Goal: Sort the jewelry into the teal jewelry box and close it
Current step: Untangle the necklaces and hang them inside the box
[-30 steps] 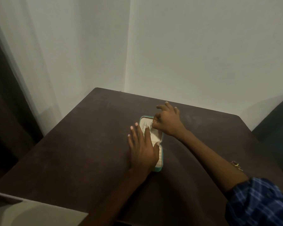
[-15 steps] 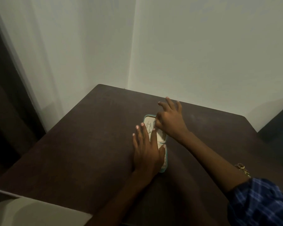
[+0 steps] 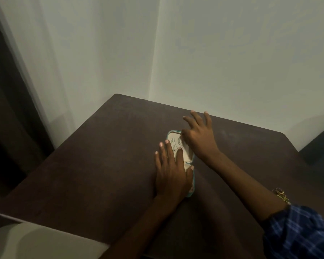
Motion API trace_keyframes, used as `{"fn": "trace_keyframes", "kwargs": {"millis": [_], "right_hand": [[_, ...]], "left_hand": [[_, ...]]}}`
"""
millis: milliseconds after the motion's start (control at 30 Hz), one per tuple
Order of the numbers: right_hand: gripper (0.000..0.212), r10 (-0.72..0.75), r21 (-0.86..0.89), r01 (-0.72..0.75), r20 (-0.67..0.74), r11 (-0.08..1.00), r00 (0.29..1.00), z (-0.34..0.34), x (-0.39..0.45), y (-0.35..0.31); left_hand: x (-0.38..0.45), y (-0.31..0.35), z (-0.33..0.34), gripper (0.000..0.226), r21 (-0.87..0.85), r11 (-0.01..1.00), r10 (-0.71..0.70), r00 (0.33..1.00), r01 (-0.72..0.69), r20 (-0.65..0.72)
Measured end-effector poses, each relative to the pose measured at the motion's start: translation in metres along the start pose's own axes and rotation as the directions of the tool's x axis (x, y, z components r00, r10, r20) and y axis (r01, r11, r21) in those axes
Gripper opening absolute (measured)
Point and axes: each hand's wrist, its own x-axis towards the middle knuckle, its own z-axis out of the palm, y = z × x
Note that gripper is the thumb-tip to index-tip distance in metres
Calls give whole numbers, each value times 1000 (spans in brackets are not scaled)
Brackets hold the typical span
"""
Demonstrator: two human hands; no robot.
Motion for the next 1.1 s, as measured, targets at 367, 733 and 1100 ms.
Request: {"fn": "trace_keyframes", "kwargs": {"millis": [367,733,1100], "right_hand": [[14,52,40,-48,-107,998,993,5,1,5],[16,169,181,-151,-88,972,982,7,-14,5],[22,200,215,-193,-13,957,980,18,-28,-13]], "left_hand": [[0,1,1,65,-3,1000,-2,1000,2,-21],[0,-1,3,64,-21,1000,4,1000,-4,-23],[-2,0,2,65,-24,1000,12,999,-13,-37]]}}
